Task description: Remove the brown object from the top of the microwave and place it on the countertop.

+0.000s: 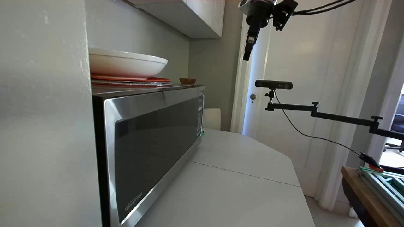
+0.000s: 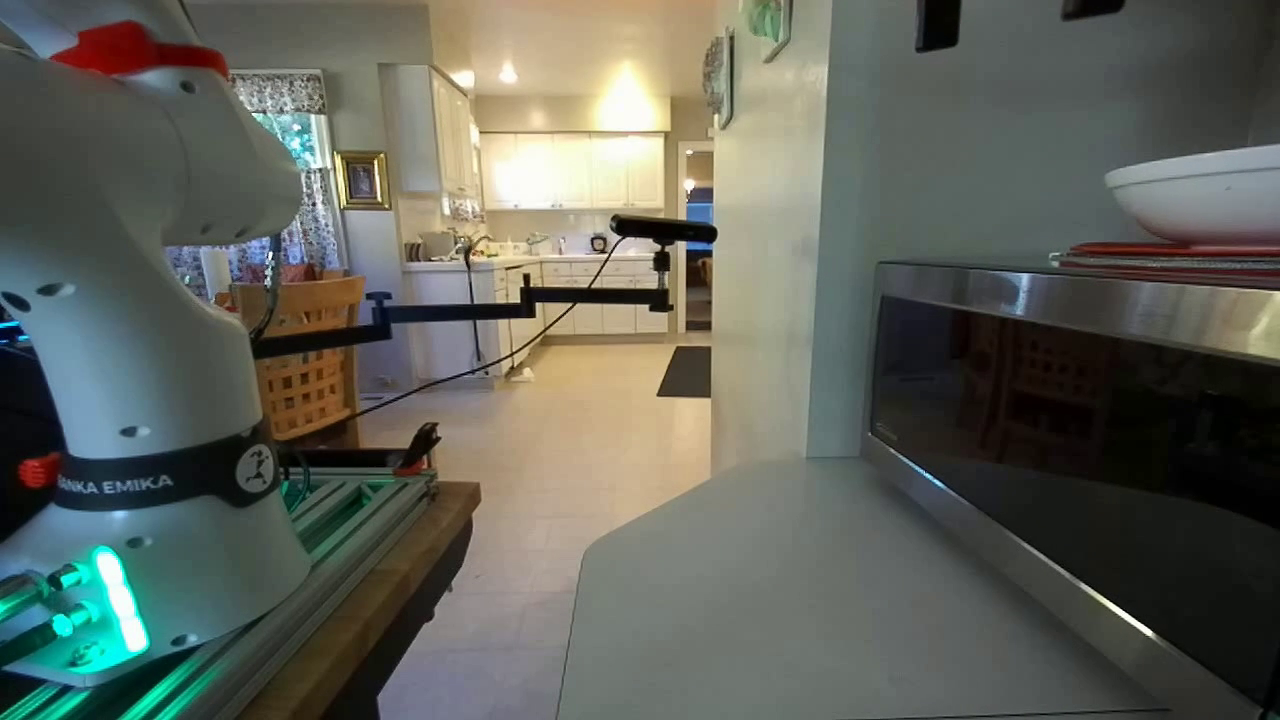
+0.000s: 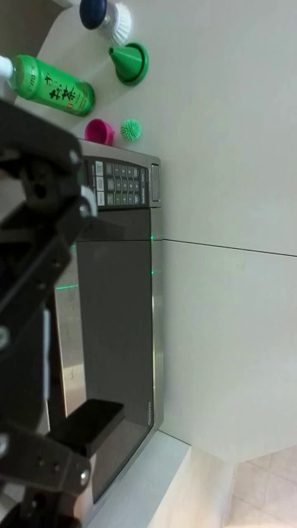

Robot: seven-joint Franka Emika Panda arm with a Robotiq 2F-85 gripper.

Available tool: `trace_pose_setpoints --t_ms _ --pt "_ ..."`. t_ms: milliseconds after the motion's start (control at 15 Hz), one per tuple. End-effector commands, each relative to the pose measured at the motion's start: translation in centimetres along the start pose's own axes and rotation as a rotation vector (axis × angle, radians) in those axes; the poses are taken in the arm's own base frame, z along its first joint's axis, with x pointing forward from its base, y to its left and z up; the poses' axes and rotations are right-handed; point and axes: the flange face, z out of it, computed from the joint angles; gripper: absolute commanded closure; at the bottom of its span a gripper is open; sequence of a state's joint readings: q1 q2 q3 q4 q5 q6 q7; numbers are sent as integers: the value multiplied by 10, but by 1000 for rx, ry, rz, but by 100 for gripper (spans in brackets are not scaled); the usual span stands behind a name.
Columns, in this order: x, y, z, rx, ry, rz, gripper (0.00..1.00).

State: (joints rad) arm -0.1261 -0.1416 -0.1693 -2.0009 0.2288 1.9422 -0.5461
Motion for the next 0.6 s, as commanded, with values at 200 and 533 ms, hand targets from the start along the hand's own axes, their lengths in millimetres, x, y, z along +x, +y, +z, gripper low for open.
trace_pose_setpoints --t_ms 200,533 --pt "19 15 6 -54 43 93 0" --pt "50 31 15 -105 100 183 0"
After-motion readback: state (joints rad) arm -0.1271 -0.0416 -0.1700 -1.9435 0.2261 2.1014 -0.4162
